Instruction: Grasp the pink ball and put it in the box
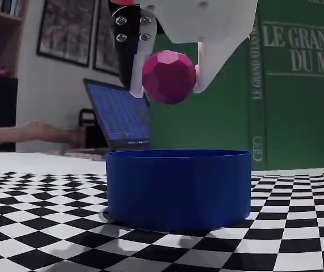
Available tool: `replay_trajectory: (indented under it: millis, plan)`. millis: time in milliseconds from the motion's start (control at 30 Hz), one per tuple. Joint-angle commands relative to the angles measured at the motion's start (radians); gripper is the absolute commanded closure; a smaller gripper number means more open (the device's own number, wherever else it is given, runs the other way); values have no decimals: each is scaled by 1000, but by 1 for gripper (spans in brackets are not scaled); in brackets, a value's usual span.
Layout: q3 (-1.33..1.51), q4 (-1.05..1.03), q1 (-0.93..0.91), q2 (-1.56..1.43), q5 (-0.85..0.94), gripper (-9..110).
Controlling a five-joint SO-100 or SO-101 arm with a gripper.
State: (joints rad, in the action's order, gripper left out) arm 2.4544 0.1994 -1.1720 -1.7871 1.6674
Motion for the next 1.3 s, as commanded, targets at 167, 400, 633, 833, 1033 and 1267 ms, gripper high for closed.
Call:
replay_trajectory:
  millis: [167, 400, 633, 833, 1033, 1267]
  plan:
    - [-81, 23, -2, 51, 3, 101]
    - [-109, 25, -6, 97, 3, 101]
    - [-138, 29, -9, 146, 3, 101]
    - [-176, 29, -9, 189, 3, 101]
    - [-206, 34, -11, 227, 3, 101]
    - [-216, 51, -11, 262, 3, 101]
